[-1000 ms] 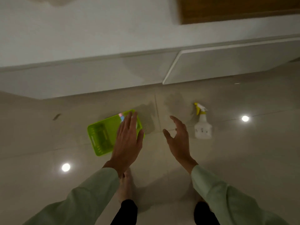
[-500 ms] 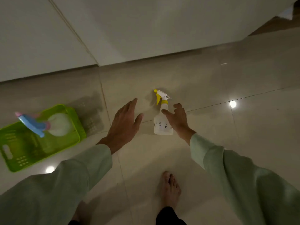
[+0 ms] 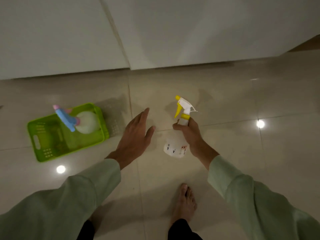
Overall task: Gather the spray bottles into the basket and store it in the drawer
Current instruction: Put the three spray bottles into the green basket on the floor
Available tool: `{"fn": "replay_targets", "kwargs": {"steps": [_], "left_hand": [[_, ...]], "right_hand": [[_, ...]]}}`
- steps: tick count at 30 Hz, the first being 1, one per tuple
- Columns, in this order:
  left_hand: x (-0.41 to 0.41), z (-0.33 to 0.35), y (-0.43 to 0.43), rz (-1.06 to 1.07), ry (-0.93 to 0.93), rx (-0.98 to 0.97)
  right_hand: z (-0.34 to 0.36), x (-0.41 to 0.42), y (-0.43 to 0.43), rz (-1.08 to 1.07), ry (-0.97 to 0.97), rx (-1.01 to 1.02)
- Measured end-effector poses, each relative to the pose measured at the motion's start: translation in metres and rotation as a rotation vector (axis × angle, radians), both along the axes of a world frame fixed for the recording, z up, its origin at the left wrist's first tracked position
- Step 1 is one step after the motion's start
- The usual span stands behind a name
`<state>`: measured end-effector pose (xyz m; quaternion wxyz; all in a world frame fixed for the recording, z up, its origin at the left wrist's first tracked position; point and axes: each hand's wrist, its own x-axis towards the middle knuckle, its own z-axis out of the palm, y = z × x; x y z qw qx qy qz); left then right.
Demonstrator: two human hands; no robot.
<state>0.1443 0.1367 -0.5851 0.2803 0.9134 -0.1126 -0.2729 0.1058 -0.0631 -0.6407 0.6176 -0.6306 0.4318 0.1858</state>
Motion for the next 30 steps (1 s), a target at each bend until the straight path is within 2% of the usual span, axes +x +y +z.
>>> {"fn": "replay_targets", "kwargs": {"steps": [5,9,16,22,30], "left_hand": [[-0.002,0.067,0.072,0.127,-0.038,0.006],[-0.001,0.109,0.146,0.226,-0.059,-0.011],[-0.003,0.141,0.278,0.418,-0.041,-0.021],[0.001,0.128,0.355,0.448,-0.067,-0.004],[0.008,0.044,0.39,0.467,-0.045,-0.01]], "right_hand": [[0.08,0.004,0.068,0.039,-0.147,-0.01],[0.136,0.01,0.137,0.188,-0.26,-0.007],[0.19,0.027,0.28,0.313,-0.424,-0.156],[0.155,0.039,0.38,0.361,-0.47,-0.272],[0.028,0.058,0.443,0.404,-0.512,-0.447]]}}
